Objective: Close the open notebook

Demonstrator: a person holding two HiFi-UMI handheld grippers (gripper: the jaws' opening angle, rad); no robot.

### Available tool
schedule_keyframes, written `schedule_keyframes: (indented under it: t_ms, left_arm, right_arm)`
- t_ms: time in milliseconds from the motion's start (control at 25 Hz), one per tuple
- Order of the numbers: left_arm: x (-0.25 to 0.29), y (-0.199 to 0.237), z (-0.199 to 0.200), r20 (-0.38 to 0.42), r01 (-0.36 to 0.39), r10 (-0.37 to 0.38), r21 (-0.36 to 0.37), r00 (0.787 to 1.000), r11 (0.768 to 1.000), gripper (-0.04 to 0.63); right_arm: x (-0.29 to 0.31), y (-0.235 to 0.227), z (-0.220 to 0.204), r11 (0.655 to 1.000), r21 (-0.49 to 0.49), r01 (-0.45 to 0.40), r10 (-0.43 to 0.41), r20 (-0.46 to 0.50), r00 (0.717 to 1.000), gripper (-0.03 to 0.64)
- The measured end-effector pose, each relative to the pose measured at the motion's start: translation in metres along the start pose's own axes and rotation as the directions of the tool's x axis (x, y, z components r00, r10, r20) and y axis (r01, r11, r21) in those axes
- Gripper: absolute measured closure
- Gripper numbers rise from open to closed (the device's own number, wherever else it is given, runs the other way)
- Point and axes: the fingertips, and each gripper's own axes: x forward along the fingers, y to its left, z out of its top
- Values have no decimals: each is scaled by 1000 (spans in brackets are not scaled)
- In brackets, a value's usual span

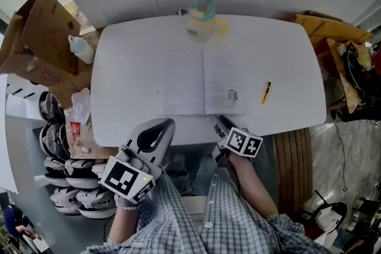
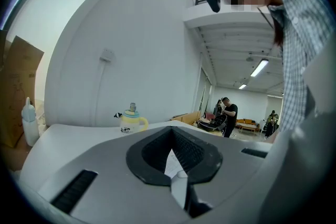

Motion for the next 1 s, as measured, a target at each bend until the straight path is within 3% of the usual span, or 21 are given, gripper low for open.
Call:
schedule_keyframes:
  t_ms: [240,600,720,1000]
  left_arm:
    - [2,-3,0,0,3,-3,5,1000,1000,589]
    - [-2,-3,1,4,-6,6,7,1000,1000,589]
    - [-4,-3,0,1,-9,9,8,1000,1000,589]
    - [-7,-4,1,2,-2,2,15,1000,1000,589]
  right_arm:
    - [6,-11,4,991,131,23,-26,27,999,472]
    - [5,-18,12,981,194,27,-42,78,996,475]
    - [2,-17,13,968,251,-21,-11,125,992,546]
    - [-1,2,18,997,74,-11,-1,158,988,578]
